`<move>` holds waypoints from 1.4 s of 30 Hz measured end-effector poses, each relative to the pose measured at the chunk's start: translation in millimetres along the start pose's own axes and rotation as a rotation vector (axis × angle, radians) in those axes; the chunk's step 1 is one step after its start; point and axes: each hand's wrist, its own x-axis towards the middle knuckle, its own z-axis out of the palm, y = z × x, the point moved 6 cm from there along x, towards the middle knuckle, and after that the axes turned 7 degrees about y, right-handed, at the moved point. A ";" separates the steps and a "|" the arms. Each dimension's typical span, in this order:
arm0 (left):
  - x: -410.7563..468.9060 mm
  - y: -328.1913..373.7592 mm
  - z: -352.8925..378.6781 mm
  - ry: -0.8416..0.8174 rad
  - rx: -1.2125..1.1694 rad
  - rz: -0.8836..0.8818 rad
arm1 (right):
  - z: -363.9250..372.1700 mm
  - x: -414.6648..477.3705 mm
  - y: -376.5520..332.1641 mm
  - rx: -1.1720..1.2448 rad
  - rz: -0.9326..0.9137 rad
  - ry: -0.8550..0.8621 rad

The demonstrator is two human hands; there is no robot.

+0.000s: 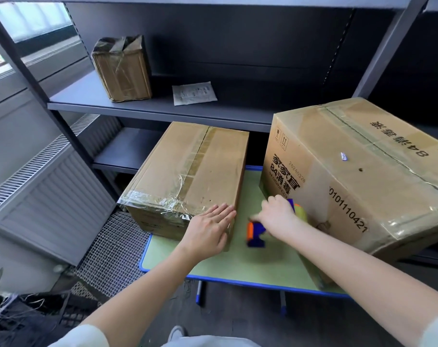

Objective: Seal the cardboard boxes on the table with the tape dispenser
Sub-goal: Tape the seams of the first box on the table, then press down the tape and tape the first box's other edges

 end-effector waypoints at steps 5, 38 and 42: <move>-1.2 5.1 0.9 0.030 -0.008 -0.014 | 27.6 -15.4 5.3 0.276 0.152 -0.030; -52.4 -91.7 -54.2 0.252 -0.085 -0.223 | -114.9 37.9 -58.6 0.383 0.428 0.716; -65.4 -135.9 -68.9 0.313 -0.012 -0.295 | -105.3 48.5 -74.7 0.352 0.376 0.681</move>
